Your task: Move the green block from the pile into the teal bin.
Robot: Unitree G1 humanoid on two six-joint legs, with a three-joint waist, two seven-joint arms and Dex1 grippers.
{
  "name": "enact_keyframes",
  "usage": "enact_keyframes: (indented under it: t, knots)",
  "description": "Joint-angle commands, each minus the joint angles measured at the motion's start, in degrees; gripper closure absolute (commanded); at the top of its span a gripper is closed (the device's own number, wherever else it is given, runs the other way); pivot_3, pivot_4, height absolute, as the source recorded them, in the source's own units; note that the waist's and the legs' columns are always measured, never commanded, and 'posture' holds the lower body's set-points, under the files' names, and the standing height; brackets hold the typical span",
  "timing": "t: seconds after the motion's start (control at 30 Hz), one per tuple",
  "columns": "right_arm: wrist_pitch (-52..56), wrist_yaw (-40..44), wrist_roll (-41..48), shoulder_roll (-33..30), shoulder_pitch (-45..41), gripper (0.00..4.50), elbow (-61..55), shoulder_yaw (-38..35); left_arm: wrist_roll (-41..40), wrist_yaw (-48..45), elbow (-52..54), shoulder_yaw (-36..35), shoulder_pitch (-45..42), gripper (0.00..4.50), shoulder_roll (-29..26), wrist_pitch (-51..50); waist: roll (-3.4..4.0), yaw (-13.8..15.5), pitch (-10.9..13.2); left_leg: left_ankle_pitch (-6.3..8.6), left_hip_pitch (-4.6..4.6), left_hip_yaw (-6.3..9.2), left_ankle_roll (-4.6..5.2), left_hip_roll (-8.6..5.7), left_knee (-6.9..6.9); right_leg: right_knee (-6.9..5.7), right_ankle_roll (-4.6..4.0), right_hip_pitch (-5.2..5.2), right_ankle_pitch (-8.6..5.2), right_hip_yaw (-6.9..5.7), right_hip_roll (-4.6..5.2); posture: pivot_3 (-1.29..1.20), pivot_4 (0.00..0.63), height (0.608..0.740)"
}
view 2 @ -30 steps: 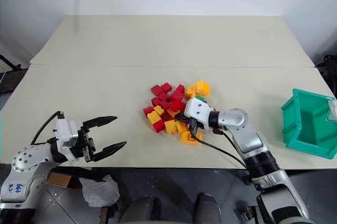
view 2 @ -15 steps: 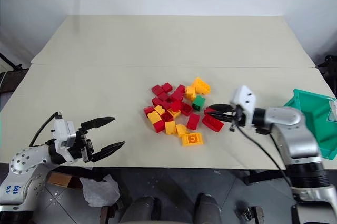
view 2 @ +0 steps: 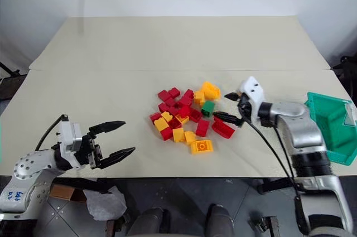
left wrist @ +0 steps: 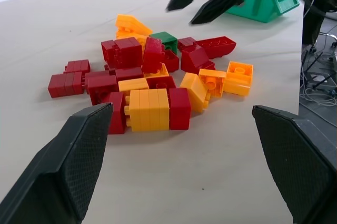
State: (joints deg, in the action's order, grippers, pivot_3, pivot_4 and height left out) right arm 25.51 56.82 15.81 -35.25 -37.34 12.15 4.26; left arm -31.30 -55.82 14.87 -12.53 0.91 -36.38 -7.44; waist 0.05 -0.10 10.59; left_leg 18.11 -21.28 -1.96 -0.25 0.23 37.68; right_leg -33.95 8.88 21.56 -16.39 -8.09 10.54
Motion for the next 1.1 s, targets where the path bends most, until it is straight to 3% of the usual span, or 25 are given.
enact_keyframes:
  t: [0.03, 0.37, 0.47, 0.63, 1.1]
  knots:
    - [1.17, -0.89, -2.03, 1.26, -3.0, 0.03, 2.36, 1.78, 0.1, 0.42, 0.93, -0.42, -0.09, 0.0, 0.19, 0.66, 0.0, 0.14, 0.0, 0.01, -0.02, 0.0, 0.01, 0.0, 0.01, 0.0, 0.0, 0.01, 0.0, 0.0, 0.0, 0.0, 0.15, 0.74]
    - [-0.3, -1.99, -6.7, 3.65, -5.82, 0.03, 8.59, 4.32, 0.05, 1.35, 2.04, -0.86, 0.96, 0.0, 0.32, 0.98, 0.0, -0.13, 0.0, 0.07, -0.01, -0.02, 0.01, 0.01, 0.05, -0.01, 0.01, 0.02, 0.0, 0.01, -0.02, 0.0, 0.15, 0.74]
    - [-1.59, -1.73, -6.49, 4.11, -5.55, 0.64, 8.67, 3.67, 0.09, 1.44, 1.98, -0.85, 0.99, 0.0, 0.27, 1.15, 0.01, -0.14, 0.0, 0.07, -0.01, -0.03, 0.01, 0.02, 0.05, -0.01, 0.01, 0.02, 0.0, 0.02, -0.02, 0.0, 0.15, 0.74]
    - [-5.22, -0.41, -4.89, 4.22, -4.98, 2.34, 7.21, 1.56, 0.18, 1.11, 1.48, -0.27, 0.06, 0.0, 0.24, 1.28, 0.0, -0.1, 0.0, 0.08, -0.01, -0.05, 0.01, 0.01, 0.05, -0.01, 0.01, 0.03, 0.0, 0.05, -0.02, 0.0, 0.15, 0.74]
    - [-5.79, -0.3, -3.13, -0.39, 0.7, 2.38, 1.78, -3.74, 1.01, -0.92, -2.56, 2.77, -4.57, 0.0, 0.69, 1.87, 0.0, -0.04, 0.0, 0.1, 0.01, -0.1, 0.03, 0.01, 0.05, 0.0, 0.01, 0.03, 0.0, 0.1, -0.03, 0.0, 0.15, 0.74]
